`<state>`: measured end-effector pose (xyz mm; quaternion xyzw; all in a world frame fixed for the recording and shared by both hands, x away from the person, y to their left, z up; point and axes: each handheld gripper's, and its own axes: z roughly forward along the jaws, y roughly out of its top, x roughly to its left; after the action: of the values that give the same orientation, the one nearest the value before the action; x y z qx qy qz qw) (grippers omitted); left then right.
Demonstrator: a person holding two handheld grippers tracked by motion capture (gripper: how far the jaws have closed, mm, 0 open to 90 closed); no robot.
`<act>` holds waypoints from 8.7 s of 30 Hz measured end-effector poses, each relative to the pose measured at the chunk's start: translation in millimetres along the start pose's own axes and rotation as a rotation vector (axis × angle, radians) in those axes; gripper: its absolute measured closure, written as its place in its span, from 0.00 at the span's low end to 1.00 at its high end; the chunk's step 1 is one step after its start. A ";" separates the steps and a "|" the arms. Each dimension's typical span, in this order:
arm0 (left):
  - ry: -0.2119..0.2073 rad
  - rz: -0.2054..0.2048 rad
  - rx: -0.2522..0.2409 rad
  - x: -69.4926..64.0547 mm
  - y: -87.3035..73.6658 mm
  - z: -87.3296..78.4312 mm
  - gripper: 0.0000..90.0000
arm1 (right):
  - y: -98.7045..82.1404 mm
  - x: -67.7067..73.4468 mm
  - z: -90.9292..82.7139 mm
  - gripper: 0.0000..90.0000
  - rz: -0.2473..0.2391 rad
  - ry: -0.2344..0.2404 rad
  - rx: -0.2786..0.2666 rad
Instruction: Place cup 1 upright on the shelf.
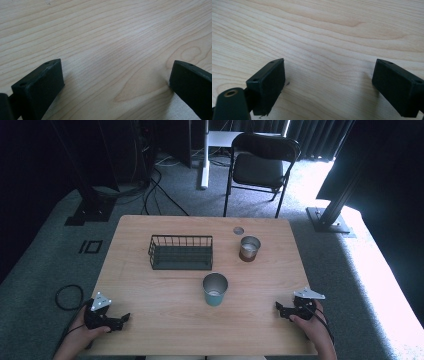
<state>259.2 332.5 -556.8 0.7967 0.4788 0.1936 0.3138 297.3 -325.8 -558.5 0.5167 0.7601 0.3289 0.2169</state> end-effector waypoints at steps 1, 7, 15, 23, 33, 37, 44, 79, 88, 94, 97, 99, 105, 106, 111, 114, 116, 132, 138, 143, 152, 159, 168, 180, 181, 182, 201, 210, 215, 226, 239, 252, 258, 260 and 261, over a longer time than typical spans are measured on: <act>-0.003 0.004 0.001 -0.3 0.0 -0.1 0.00 | 0.0 0.0 0.0 0.12 0.000 0.000 0.000; -0.007 0.007 -0.001 -1.4 0.1 0.2 0.00 | 0.0 0.0 0.0 0.12 0.000 0.000 0.000; -0.018 0.021 0.001 -3.0 0.3 0.1 0.00 | 0.0 0.0 0.0 0.12 0.000 0.000 0.000; -0.040 0.047 0.001 -13.6 3.3 2.7 0.00 | 0.0 0.0 0.0 0.12 0.000 0.000 0.000; -0.050 0.093 -0.002 -27.2 14.5 10.5 0.00 | 0.0 0.0 0.0 0.12 0.000 0.000 0.000; -0.079 0.108 -0.024 -31.5 22.6 9.8 0.00 | 0.0 0.1 0.0 0.12 0.000 0.000 0.000; -0.113 0.139 -0.051 -39.9 36.4 13.3 0.00 | 0.1 0.0 0.0 0.12 0.000 0.000 0.000; -0.291 0.289 -0.142 -98.0 90.1 39.9 0.00 | 0.0 0.0 0.0 0.12 0.000 0.000 0.000; -0.333 0.317 -0.155 -114.1 101.0 48.6 0.00 | 0.1 0.1 0.0 0.12 0.001 0.000 0.000; -0.354 0.337 -0.161 -122.8 106.7 52.4 0.00 | 0.1 0.1 0.1 0.12 0.002 0.000 0.000; -0.368 0.344 -0.167 -126.7 109.2 54.0 0.00 | 0.1 0.1 0.1 0.12 0.002 0.000 0.000; -0.378 0.346 -0.171 -129.2 110.1 54.9 0.00 | 0.1 0.1 0.1 0.12 0.001 0.000 0.000; -0.398 0.358 -0.177 -137.0 113.5 58.5 0.00 | 0.1 0.1 0.1 0.12 0.001 0.000 0.000; -0.398 0.358 -0.177 -137.0 113.5 58.5 0.00 | 0.1 0.1 0.1 0.12 0.001 0.000 0.000; -0.421 0.368 -0.194 -144.5 120.6 60.3 0.00 | 0.1 0.1 0.1 0.12 0.001 0.000 0.000; -0.431 0.383 -0.199 -149.0 124.3 61.6 0.00 | 0.1 0.0 0.1 0.12 0.001 0.000 0.000; -0.434 0.388 -0.200 -151.6 127.0 63.1 0.00 | 0.1 0.0 0.1 0.12 0.001 0.000 0.000; -0.487 0.399 -0.226 -171.3 142.9 73.5 0.00 | 0.1 0.0 0.1 0.12 0.002 0.000 0.000; -0.511 0.388 -0.243 -176.4 148.0 76.0 0.00 | 0.1 0.1 0.1 0.12 0.002 0.000 0.000; -0.517 0.374 -0.265 -179.7 152.3 81.6 0.00 | 0.1 0.1 0.1 0.12 0.002 0.000 0.000; -0.528 0.351 -0.308 -187.3 160.7 92.4 0.00 | 0.1 0.1 0.1 0.12 0.001 0.000 0.000; -0.510 0.323 -0.369 -190.6 162.5 97.4 0.00 | 0.1 0.0 0.1 0.12 0.001 0.000 0.000; -0.528 0.296 -0.397 -195.1 163.0 104.2 0.00 | 0.1 0.1 0.1 0.12 0.002 0.000 0.000; -0.487 0.303 -0.440 -200.3 167.1 110.7 0.02 | 0.1 0.1 0.1 0.12 0.002 0.000 0.000; -0.484 0.306 -0.444 -201.1 167.9 110.6 0.02 | 0.1 0.1 0.1 0.12 0.002 0.000 0.000; -0.487 0.310 -0.445 -202.0 168.4 110.4 0.03 | 0.1 0.1 0.1 0.12 0.002 0.000 0.000; -0.480 0.310 -0.456 -202.3 173.1 107.2 0.14 | 0.1 0.1 0.1 0.12 0.002 0.000 0.000; -0.466 0.308 -0.487 -199.9 183.1 93.9 0.15 | 0.1 0.1 0.1 0.12 0.002 0.000 0.000; -0.446 0.310 -0.500 -196.5 189.1 87.5 0.15 | 0.1 0.0 0.1 0.12 0.002 0.000 0.000; -0.420 0.275 -0.536 -186.5 202.3 75.7 0.15 | 0.1 0.1 0.1 0.12 0.002 0.000 0.000; -0.356 0.271 -0.566 -168.2 224.0 55.0 0.15 | 0.1 0.0 0.1 0.12 0.002 0.000 0.000; -0.287 0.241 -0.597 -149.2 242.8 44.7 0.15 | 0.1 0.1 0.1 0.12 0.001 0.000 0.000; -0.213 0.201 -0.631 -133.8 253.1 39.4 0.15 | 0.1 0.1 0.1 0.12 0.002 0.000 0.000; -0.185 0.174 -0.645 -129.0 255.6 38.1 0.15 | 0.1 0.1 0.1 0.12 0.002 0.000 0.000; -0.170 0.161 -0.651 -126.6 256.7 37.7 0.15 | 0.1 0.1 0.1 0.12 0.001 0.000 0.000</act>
<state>387.7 120.3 -409.3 0.7035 0.2995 0.2931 0.5740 297.4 -325.7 -558.5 0.5172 0.7597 0.3293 0.2168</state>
